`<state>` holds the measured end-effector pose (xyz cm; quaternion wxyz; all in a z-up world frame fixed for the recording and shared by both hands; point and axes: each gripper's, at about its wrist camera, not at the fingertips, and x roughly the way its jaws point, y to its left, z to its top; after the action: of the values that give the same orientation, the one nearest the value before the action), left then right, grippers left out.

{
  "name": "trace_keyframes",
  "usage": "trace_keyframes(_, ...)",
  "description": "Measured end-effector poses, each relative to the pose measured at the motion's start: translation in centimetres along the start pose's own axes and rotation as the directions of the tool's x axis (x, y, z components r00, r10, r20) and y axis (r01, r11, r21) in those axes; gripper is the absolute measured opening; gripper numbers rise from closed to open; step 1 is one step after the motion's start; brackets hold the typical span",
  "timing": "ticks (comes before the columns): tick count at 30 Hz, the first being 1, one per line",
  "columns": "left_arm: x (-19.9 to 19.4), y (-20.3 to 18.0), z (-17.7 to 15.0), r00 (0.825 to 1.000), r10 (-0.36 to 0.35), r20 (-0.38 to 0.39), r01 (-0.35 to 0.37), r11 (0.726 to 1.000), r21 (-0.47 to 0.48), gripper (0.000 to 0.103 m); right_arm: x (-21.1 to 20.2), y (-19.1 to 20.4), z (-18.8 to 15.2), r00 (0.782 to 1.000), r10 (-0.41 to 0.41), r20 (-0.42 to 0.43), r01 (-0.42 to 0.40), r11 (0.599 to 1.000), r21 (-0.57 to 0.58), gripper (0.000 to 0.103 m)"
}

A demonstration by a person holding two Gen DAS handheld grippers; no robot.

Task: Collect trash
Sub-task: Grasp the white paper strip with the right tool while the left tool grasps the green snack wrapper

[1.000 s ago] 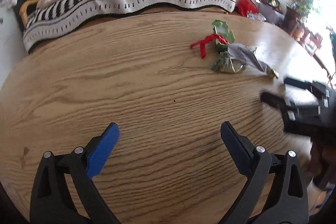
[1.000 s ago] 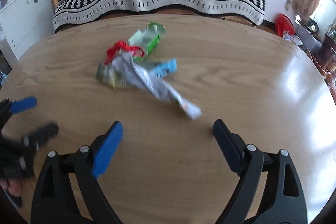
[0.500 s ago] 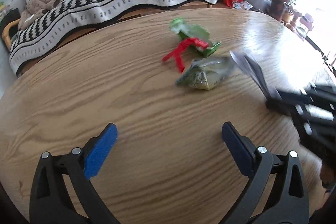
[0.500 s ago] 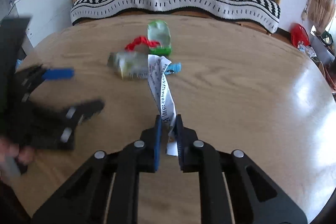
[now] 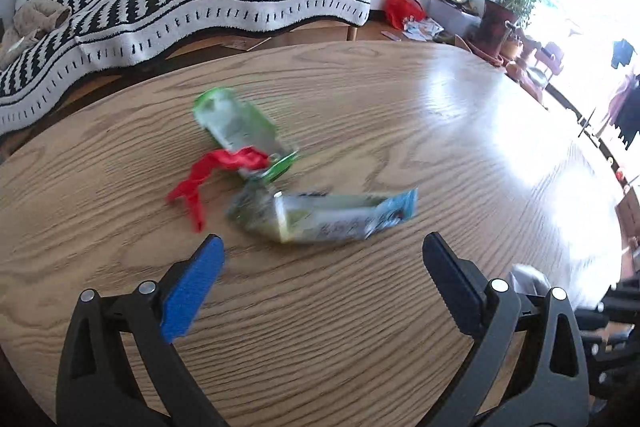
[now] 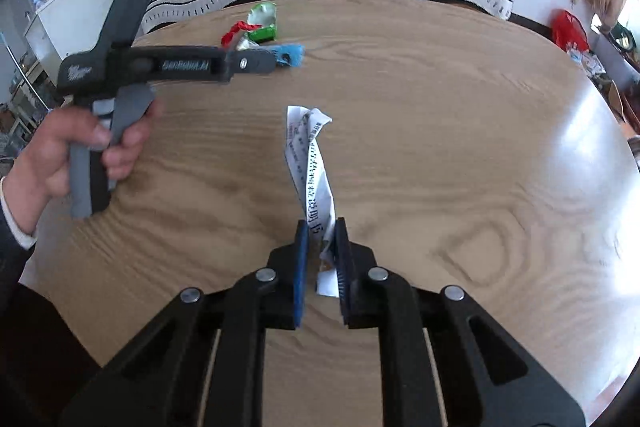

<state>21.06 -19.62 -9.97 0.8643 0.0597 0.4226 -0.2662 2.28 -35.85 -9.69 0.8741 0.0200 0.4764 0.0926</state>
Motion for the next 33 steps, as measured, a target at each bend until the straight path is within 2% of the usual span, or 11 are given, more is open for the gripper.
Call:
trace_keyframes(3, -0.1, -0.9, 0.1, 0.996, -0.079, 0.027, 0.080, 0.996, -0.048, 0.096, -1.0, -0.6, -1.3, 1.000, -0.007, -0.006, 0.007, 1.000, 0.006, 0.013)
trace_keyframes(7, -0.3, -4.3, -0.4, 0.978, -0.207, -0.008, 0.207, 0.978, 0.022, 0.096, -1.9, -1.4, -2.3, 1.000, -0.010, -0.013, 0.011, 1.000, 0.012, 0.013)
trace_keyframes(10, -0.2, -5.8, -0.3, 0.991, -0.133, -0.012, 0.133, 0.990, 0.055, 0.096, -2.2, -1.6, -2.7, 1.000, -0.020, -0.015, 0.020, 1.000, 0.011, 0.013)
trace_keyframes(15, 1.4, -4.3, 0.3, 0.999, 0.041, -0.015, -0.042, 0.994, -0.097, 0.096, -2.5, -1.5, -2.8, 1.000, -0.025, -0.013, 0.026, 1.000, 0.010, 0.013)
trace_keyframes(20, 2.1, -4.3, 1.0, 0.994, 0.105, -0.009, -0.105, 0.985, -0.138, 0.095, -2.7, -1.5, -3.1, 1.000, -0.023, -0.008, 0.023, 1.000, 0.006, 0.013)
trace_keyframes(21, 2.2, -4.4, 1.1, 0.994, 0.106, -0.006, -0.106, 0.985, -0.138, 0.092, -2.7, -1.4, -3.1, 1.000, -0.023, -0.007, 0.023, 1.000, 0.005, 0.013)
trace_keyframes(23, 2.2, -5.0, 1.3, 0.991, 0.133, 0.005, -0.131, 0.984, -0.122, 0.064, -2.7, -1.3, -3.0, 1.000, -0.022, -0.008, 0.022, 1.000, 0.005, 0.013)
trace_keyframes(25, 2.2, -5.1, 1.5, 0.994, 0.105, 0.005, -0.104, 0.986, -0.130, 0.055, -2.8, -1.4, -3.1, 1.000, -0.017, -0.007, 0.017, 1.000, 0.009, 0.013)
trace_keyframes(26, 1.9, -5.2, 1.3, 0.996, 0.085, 0.009, -0.083, 0.989, -0.126, 0.014, -2.7, -1.4, -2.9, 1.000, -0.016, -0.007, 0.016, 1.000, 0.010, 0.013)
trace_keyframes(28, 2.0, -5.4, 1.0, 0.998, 0.062, -0.012, -0.063, 0.991, -0.119, 0.006, -2.8, -1.3, -2.9, 1.000, -0.018, -0.009, 0.018, 1.000, 0.013, 0.013)
trace_keyframes(33, 1.3, -5.8, 0.2, 0.999, 0.041, -0.022, -0.043, 0.993, -0.109, 0.002, -2.9, -1.1, -2.9, 0.998, -0.052, -0.017, 0.053, 0.998, 0.022, 0.013)
